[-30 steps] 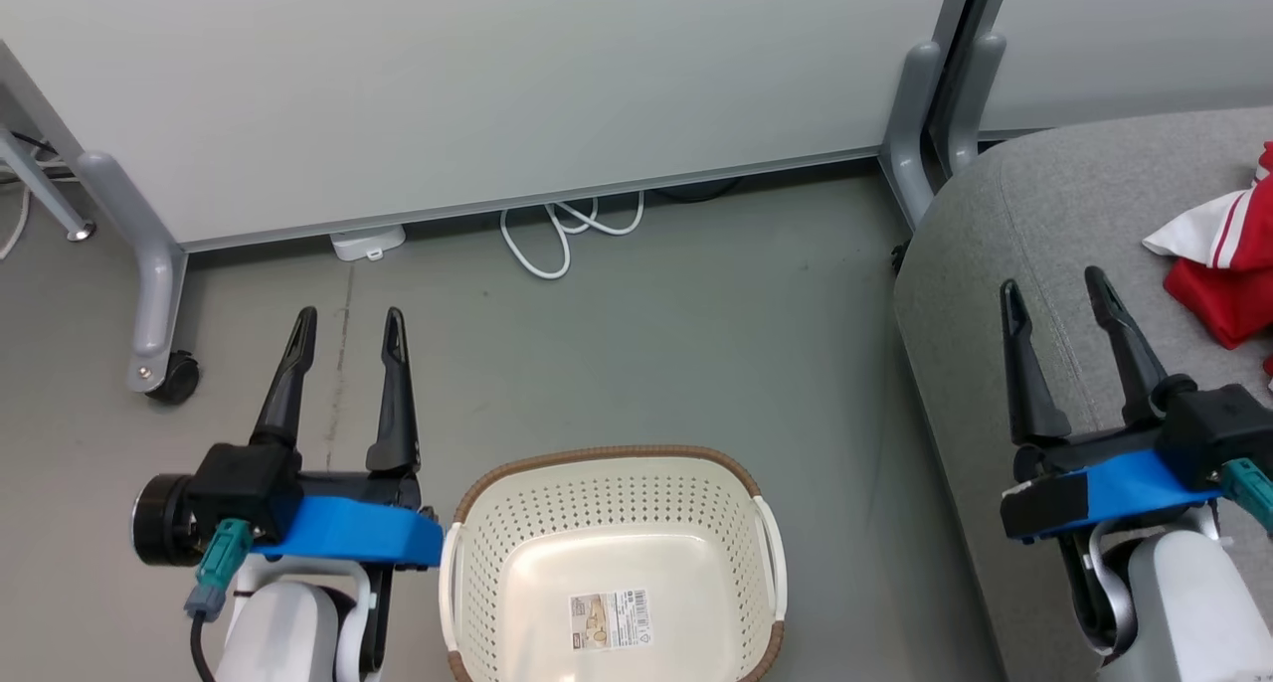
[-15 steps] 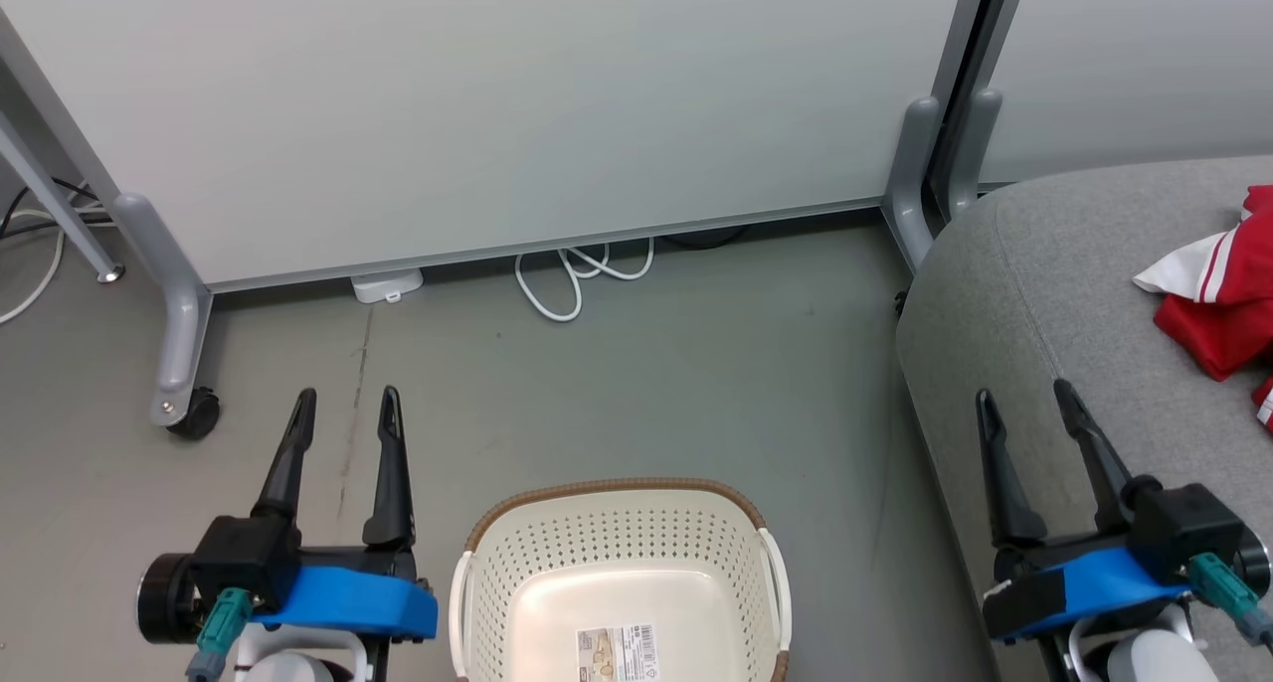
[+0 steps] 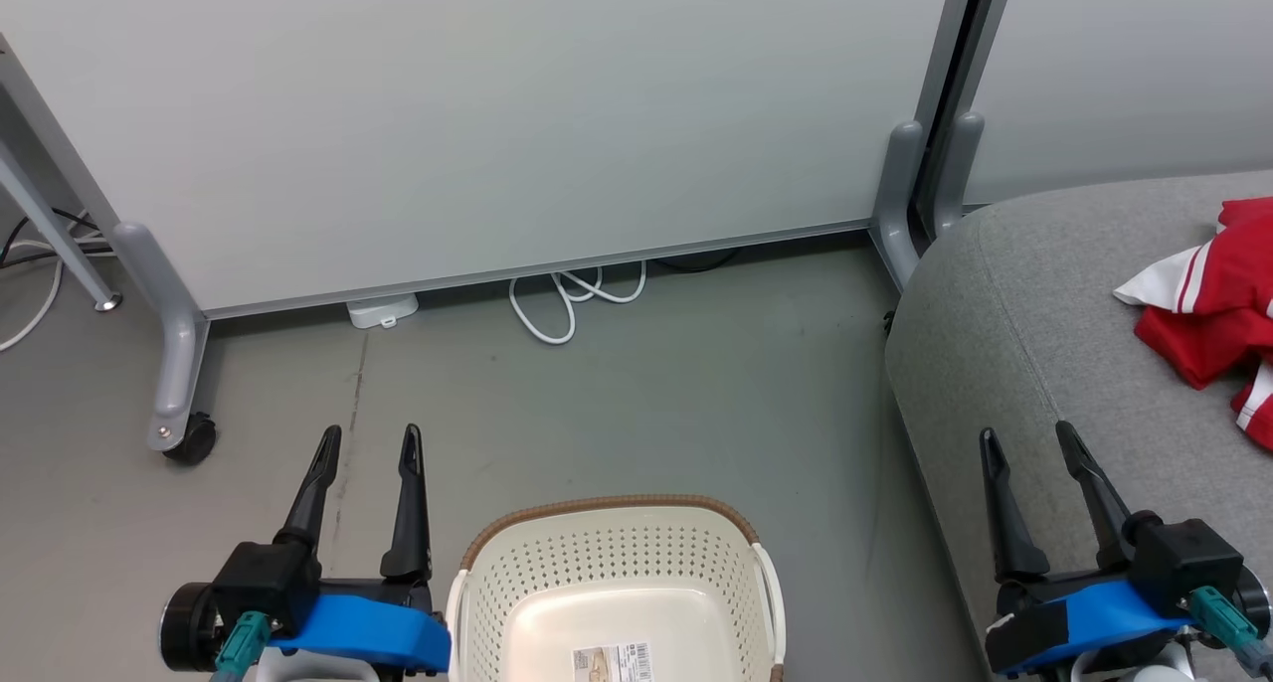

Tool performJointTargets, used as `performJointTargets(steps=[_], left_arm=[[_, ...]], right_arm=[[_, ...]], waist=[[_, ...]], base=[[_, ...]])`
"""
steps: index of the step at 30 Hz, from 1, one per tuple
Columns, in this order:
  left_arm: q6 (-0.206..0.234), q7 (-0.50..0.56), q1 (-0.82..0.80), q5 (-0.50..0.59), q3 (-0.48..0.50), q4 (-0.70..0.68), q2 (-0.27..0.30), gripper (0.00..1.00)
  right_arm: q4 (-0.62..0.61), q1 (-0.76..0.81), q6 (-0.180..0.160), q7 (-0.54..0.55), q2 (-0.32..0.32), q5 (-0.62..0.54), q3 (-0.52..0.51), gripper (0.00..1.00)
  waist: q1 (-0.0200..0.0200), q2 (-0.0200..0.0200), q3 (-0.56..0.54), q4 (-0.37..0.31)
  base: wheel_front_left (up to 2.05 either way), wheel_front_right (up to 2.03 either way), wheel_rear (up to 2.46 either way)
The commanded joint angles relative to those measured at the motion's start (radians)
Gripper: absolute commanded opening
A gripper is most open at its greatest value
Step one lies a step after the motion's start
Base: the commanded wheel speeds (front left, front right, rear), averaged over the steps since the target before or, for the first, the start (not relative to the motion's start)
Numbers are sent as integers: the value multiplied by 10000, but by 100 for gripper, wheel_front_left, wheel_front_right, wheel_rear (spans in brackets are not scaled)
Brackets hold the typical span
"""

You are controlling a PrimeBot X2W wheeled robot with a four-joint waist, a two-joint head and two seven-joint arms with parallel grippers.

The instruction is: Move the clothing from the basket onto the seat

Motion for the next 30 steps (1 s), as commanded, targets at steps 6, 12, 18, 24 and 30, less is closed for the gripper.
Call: performJointTargets(steps=[6, 12, 18, 24, 30], left_arm=[[-44, -46, -28, 70, -4, 75, -13, 100], [-61, -46, -17, 82, 20, 139, -13, 100], [-6, 25, 65, 11, -23, 268, 0, 0], [-8, 162, 350, -481, 6, 627, 4, 0], [-14, 442, 257, -1687, 136, 601, 28, 0]], right_arm=[[58, 206, 1, -33, 56, 61, -66, 100], [86, 231, 1, -33, 62, 81, -47, 100], [219, 73, 0, 40, 44, 129, -43, 0], [636, 214, 0, 241, 70, 585, -87, 0], [600, 149, 0, 539, 68, 1820, -133, 0]], waist=[[0, 0, -66, -12], [0, 0, -106, -32], [0, 0, -125, -23], [0, 0, -126, -25], [0, 0, -122, -24]], base=[[0, 0, 0], [0, 0, 0], [0, 0, 0], [0, 0, 0], [0, 0, 0]])
